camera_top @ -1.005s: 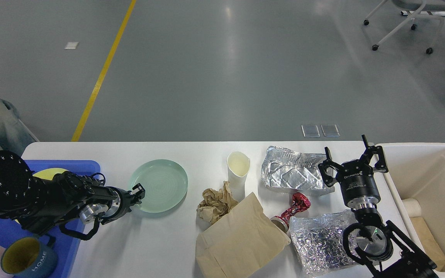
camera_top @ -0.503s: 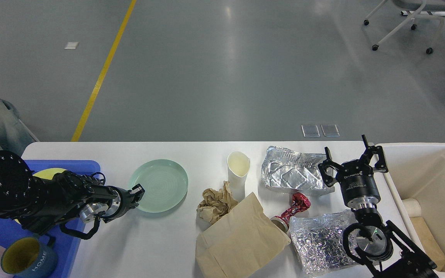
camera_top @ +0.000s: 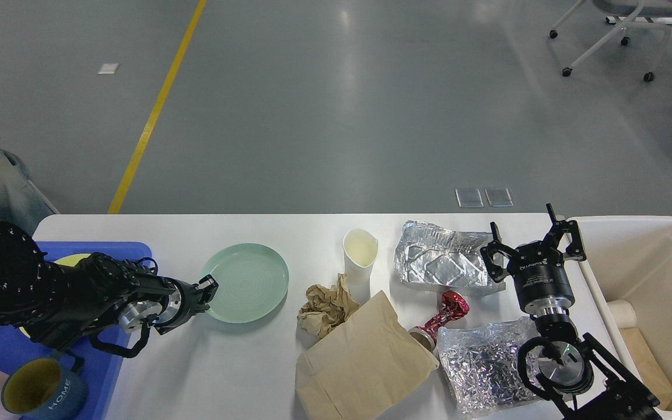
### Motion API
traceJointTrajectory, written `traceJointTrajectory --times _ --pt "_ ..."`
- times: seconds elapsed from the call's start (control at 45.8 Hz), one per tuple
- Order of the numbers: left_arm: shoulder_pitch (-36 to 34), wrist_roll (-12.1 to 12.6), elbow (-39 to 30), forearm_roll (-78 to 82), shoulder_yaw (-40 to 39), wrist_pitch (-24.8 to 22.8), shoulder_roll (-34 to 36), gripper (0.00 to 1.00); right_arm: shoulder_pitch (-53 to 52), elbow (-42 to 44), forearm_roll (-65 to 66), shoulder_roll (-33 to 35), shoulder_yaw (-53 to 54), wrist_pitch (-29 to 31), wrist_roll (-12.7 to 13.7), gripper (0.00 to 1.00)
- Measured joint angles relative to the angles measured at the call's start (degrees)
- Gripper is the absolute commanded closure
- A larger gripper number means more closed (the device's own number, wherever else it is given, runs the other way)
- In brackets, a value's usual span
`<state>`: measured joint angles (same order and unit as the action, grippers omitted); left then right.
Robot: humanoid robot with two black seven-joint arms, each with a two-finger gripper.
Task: Tidy desktop
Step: 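Grasp the edge of the pale green plate with the left gripper, then lift the green plate and carry it over the blue tray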
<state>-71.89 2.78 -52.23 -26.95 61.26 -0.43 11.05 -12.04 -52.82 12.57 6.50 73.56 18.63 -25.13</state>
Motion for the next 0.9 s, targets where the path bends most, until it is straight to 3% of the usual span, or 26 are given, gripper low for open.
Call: traceJointTrajectory --times 0.131,0.459,0.743,0.896 --pt "-2.82 0.1 -3.7 -0.43 0.4 -0.81 1.06 1.0 0.0 0.0 0.0 0.0 0.0 0.0 0.0 0.0" --pt "-27.93 0.22 -22.9 -0.35 12.13 -6.54 6.23 1.0 0.0 0.0 0.0 0.0 0.0 0.0 0.0 0.0" --pt "-54.57 0.46 -38.55 1.65 23.28 -14.63 6.87 1.0 0.0 0.0 0.0 0.0 0.0 0.0 0.0 0.0" --pt "-67.15 0.32 -42.71 2.29 27.15 -24.01 6.73 1.0 0.0 0.0 0.0 0.0 0.0 0.0 0.0 0.0"
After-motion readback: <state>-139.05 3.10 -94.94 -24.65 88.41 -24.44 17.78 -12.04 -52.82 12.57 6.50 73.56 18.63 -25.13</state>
